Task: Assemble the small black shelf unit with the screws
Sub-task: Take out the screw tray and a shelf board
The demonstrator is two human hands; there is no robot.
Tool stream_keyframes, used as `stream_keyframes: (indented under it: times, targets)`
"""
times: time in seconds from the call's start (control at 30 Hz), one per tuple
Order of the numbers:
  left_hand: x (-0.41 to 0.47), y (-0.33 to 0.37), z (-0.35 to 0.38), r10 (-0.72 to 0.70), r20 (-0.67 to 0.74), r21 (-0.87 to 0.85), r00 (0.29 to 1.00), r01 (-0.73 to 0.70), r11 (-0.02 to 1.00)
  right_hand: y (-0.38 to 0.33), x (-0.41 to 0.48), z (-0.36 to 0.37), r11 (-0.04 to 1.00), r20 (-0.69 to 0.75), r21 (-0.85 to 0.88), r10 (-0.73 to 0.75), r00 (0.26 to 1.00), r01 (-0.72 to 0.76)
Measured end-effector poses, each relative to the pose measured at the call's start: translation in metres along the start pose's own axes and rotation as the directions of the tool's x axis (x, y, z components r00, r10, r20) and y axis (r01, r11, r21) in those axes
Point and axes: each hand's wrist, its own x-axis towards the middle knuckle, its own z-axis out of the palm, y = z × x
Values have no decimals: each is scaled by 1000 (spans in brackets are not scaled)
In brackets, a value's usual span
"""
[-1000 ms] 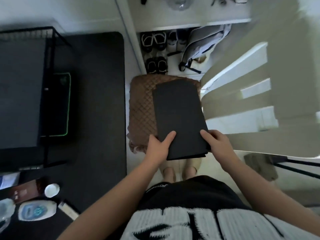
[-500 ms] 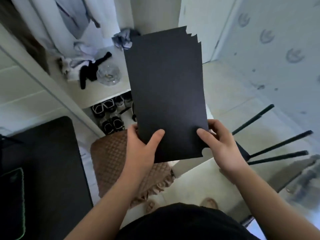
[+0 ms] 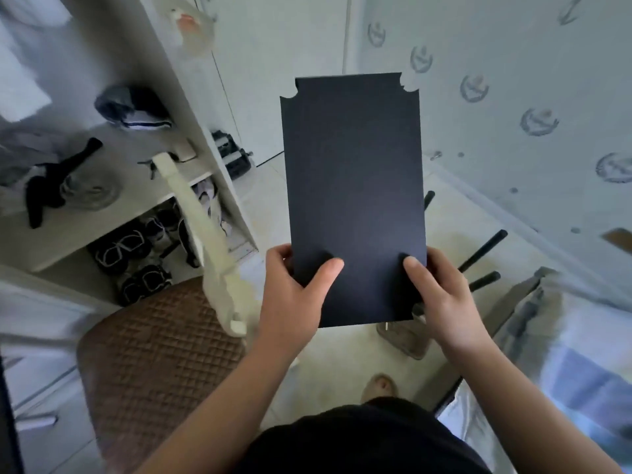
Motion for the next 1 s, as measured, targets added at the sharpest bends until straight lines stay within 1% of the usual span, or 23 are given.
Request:
stream_keyframes:
  times: [0.1,0.2,0.27,0.33,0.43,0.57,0.67,0.73,0.8,0.87,0.93,1.0]
  targets:
    - [5,-17,48,-81,6,21,997,81,996,21,25,-40,998,27,-39,57,998,-56]
    - [14,-48,96,-196,3,65,981,195,979,49,57,-76,981,69,-92,175,982,-168]
    - [17,-71,115,-296,-34,91,955,298,950,70,74,-88,956,91,-145,268,959,-254]
    - [20,-96,129,-401,-72,99,913,407,908,94,90,-94,917,125,-211,368,922,-337]
    - [29,-141,143,-535,-101,107,839,543,833,140,114,-97,856,152,-305,477,865,-418]
    - [54,-208,159,-657,-110,141,746,666,733,208,146,-86,782,154,-392,575,804,-485]
    - [81,-268,172,-744,-154,127,650,760,638,266,179,-74,711,130,-458,647,751,-533]
    - [100,-316,181,-798,-199,122,569,822,556,310,207,-64,660,126,-505,694,709,-556]
    - [117,-369,191,-860,-196,72,471,882,466,358,234,-54,613,123,-560,727,676,-557]
    - [134,-424,198,-904,-176,-24,390,916,400,409,259,-41,586,115,-584,744,658,-561]
    - [155,-478,203,-926,-158,-76,342,931,357,461,283,-29,576,105,-573,758,644,-583]
    - [177,-532,205,-936,-144,-90,323,937,337,513,305,-17,557,107,-558,784,612,-615]
